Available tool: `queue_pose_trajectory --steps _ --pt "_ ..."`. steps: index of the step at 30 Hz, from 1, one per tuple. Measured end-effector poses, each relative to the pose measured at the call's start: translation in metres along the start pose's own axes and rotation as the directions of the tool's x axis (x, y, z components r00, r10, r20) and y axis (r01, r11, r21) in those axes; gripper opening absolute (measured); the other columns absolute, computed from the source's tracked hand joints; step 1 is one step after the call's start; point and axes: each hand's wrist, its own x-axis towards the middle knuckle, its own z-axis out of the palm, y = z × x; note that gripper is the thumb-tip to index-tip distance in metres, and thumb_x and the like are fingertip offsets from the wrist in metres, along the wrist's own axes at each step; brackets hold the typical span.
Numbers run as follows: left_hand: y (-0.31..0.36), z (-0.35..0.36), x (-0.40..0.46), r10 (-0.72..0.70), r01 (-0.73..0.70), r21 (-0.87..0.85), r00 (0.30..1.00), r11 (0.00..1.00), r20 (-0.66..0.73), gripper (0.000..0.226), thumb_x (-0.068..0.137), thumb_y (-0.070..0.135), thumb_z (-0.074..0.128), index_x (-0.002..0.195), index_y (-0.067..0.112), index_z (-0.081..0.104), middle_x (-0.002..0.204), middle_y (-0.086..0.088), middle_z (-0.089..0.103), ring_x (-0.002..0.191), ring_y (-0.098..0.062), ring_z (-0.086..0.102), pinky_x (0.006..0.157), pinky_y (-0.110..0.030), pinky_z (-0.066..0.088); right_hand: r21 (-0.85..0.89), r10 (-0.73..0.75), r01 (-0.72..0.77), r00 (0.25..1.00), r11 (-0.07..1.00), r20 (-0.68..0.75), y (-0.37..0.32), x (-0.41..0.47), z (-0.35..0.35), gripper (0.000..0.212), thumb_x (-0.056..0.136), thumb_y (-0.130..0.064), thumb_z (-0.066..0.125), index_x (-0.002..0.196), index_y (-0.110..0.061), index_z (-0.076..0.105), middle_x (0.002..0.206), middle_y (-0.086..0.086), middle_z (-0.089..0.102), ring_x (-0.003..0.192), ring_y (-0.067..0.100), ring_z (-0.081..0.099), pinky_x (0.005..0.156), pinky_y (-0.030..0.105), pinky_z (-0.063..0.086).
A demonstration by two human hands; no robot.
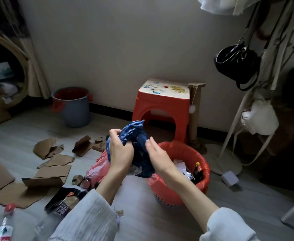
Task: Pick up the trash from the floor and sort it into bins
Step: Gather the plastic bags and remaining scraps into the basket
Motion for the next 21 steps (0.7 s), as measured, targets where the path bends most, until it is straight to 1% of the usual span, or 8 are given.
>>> queue_pose_trajectory --steps 3,5,8,10,12,14,16,21 --pt "0.001 0.001 -0.002 0.098 -0.105 0.029 0.98 0.994 0.175 0.024 0.087 -0.002 0.044 0.103 0.015 0.038 0.096 -0.011 0.057 0.089 -0.023 0.056 0.076 -0.034 0.046 0.491 0.213 -0.279 0.959 0.825 0.186 -0.005 0.0 -0.012 0.063 0.093 -0.062 0.026 0.09 -0.013 0.066 0.088 0.012 0.07 0.081 0.026 0.065 0.075 0.041 0.052" --pt "-0.001 -0.001 -0.004 0.158 -0.209 0.111 0.922 0.972 0.352 0.025 0.087 -0.001 0.047 0.105 0.016 0.042 0.092 -0.006 0.06 0.085 -0.021 0.059 0.075 -0.029 0.047 0.604 0.202 -0.325 0.943 0.728 0.264 0.002 0.007 -0.02 0.074 0.089 -0.067 0.026 0.104 -0.007 0.066 0.089 0.014 0.07 0.08 0.029 0.066 0.074 0.042 0.051" --pt "-0.008 -0.005 -0.003 0.075 -0.261 0.224 0.79 0.939 0.608 0.039 0.075 0.026 0.05 0.113 0.027 0.045 0.102 -0.006 0.06 0.093 -0.022 0.061 0.081 -0.031 0.052 0.714 0.191 -0.274 0.962 0.644 0.197 0.007 0.017 -0.025 0.055 0.093 -0.053 0.039 0.103 -0.006 0.065 0.089 0.013 0.07 0.077 0.024 0.067 0.076 0.037 0.053" --pt "-0.013 -0.008 -0.001 -0.009 -0.247 0.263 0.714 0.933 0.7 0.051 0.067 0.046 0.046 0.117 0.035 0.044 0.109 -0.001 0.06 0.107 -0.02 0.056 0.092 -0.038 0.049 0.711 0.209 -0.25 0.967 0.657 0.147 0.01 0.018 -0.025 0.033 0.094 -0.033 0.048 0.098 -0.005 0.065 0.086 0.013 0.068 0.07 0.023 0.067 0.066 0.032 0.055" --pt "-0.012 -0.01 -0.004 -0.003 -0.224 0.199 0.658 0.954 0.753 0.044 0.075 0.05 0.051 0.116 0.035 0.049 0.108 0.006 0.064 0.105 -0.009 0.058 0.089 -0.025 0.048 0.652 0.211 -0.215 0.974 0.727 0.085 0.014 0.017 -0.025 0.023 0.088 -0.01 0.055 0.104 0.003 0.063 0.088 0.019 0.066 0.069 0.027 0.065 0.058 0.031 0.054" --pt "-0.008 -0.009 -0.006 0.092 -0.249 0.128 0.711 0.96 0.697 0.025 0.087 0.035 0.059 0.11 0.026 0.06 0.103 0.006 0.063 0.096 -0.005 0.06 0.079 -0.017 0.047 0.609 0.18 -0.145 0.984 0.78 0.003 0.017 0.018 -0.027 0.028 0.083 0.006 0.054 0.111 0.007 0.06 0.093 0.025 0.064 0.072 0.031 0.064 0.059 0.034 0.054" --pt "-0.009 -0.009 -0.003 0.187 -0.308 0.138 0.815 0.941 0.549 0.023 0.084 0.03 0.065 0.105 0.02 0.065 0.11 0.004 0.053 0.106 -0.006 0.05 0.092 -0.02 0.042 0.571 0.139 -0.083 0.989 0.817 -0.055 0.018 0.019 -0.027 0.026 0.083 0.011 0.051 0.108 0.008 0.06 0.089 0.025 0.065 0.069 0.033 0.063 0.057 0.037 0.054" --pt "-0.015 -0.015 0.009 0.085 -0.156 0.086 0.837 0.984 0.541 0.092 0.053 0.051 0.076 0.126 0.058 0.021 0.138 0.013 0.019 0.127 -0.004 0.03 0.103 -0.023 0.032 0.423 0.066 -0.065 0.998 0.904 0.012 0.021 0.015 -0.024 0.032 0.083 0.02 0.039 0.096 0.005 0.064 0.08 0.02 0.068 0.068 0.034 0.065 0.065 0.044 0.056"
